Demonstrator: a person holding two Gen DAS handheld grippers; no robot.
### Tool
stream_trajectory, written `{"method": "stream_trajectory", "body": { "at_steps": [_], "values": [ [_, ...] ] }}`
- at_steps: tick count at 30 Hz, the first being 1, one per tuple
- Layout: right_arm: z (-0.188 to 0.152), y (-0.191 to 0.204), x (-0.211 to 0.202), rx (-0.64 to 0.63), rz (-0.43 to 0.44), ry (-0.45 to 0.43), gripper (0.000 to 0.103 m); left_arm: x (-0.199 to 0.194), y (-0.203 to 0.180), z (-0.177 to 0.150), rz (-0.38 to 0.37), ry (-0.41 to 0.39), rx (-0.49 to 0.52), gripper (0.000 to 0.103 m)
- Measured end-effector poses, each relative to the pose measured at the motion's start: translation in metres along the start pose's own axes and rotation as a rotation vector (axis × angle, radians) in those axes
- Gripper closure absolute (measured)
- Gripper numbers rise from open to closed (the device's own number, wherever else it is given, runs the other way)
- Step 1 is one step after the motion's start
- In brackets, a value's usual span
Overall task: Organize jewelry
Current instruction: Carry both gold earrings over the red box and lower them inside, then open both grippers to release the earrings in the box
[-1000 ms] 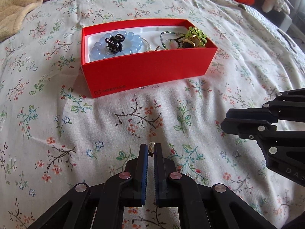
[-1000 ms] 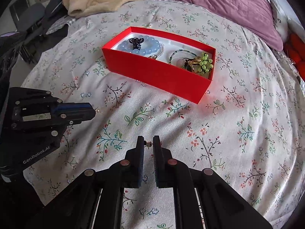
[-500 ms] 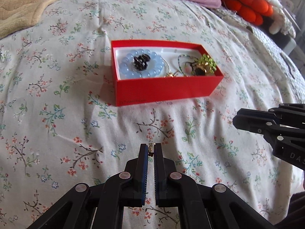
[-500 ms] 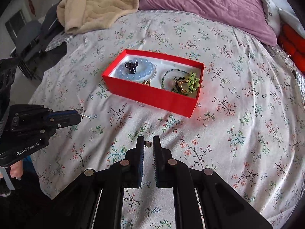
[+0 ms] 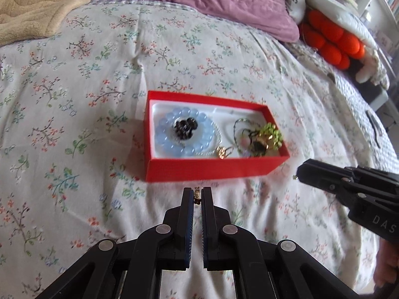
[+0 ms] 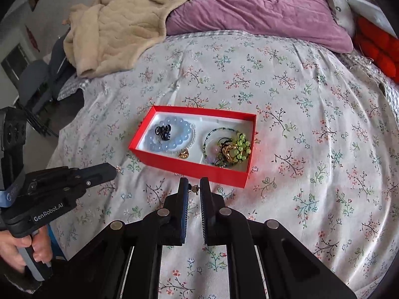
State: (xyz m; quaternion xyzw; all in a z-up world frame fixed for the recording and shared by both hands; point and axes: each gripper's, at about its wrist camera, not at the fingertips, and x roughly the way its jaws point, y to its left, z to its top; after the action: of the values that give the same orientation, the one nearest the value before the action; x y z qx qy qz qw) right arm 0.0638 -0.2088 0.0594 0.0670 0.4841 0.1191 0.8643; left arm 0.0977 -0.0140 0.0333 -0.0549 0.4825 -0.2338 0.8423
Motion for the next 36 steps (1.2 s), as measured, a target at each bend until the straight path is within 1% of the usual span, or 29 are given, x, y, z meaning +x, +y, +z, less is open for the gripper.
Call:
{"method": "stream_trajectory", "body": {
  "at_steps": [4, 7, 11, 16, 22, 27, 29, 32, 34, 36],
  "values": [
    [0.013, -0.004, 0.012, 0.033, 0.012, -0.015, 0.093, 0.014, -0.005, 0.012, -0.027, -0.034, -0.026, 0.103],
    [0.021, -0.008, 0.022, 0.062, 0.013, -0.020, 0.093, 0.026, -0.011, 0.020, -0.052, -0.044, -0.049, 0.103],
    [0.028, -0.017, 0.033, 0.091, 0.012, -0.019, 0.093, 0.043, -0.023, 0.028, -0.028, -0.042, -0.022, 0.103],
    [0.034, -0.021, 0.041, 0.094, 0.006, -0.029, 0.093, 0.060, -0.023, 0.031, 0.022, -0.027, -0.012, 0.103],
    [0.035, -0.019, 0.048, 0.081, 0.003, -0.027, 0.093, 0.069, -0.021, 0.034, 0.050, -0.021, 0.013, 0.102],
    [0.035, -0.023, 0.049, 0.085, 0.005, -0.034, 0.093, 0.070, -0.021, 0.033, 0.053, -0.027, 0.029, 0.102],
    [0.035, -0.024, 0.049, 0.093, 0.020, -0.031, 0.092, 0.070, -0.022, 0.032, 0.057, -0.026, 0.040, 0.101],
    [0.035, -0.024, 0.049, 0.095, 0.045, -0.015, 0.092, 0.068, -0.023, 0.032, 0.053, -0.025, 0.041, 0.093],
    [0.035, -0.022, 0.047, 0.083, 0.040, -0.014, 0.092, 0.066, -0.024, 0.032, 0.053, -0.026, 0.046, 0.083],
    [0.033, -0.020, 0.045, 0.074, 0.044, -0.010, 0.092, 0.062, -0.026, 0.030, 0.054, -0.029, 0.056, 0.078]
  ]
}}
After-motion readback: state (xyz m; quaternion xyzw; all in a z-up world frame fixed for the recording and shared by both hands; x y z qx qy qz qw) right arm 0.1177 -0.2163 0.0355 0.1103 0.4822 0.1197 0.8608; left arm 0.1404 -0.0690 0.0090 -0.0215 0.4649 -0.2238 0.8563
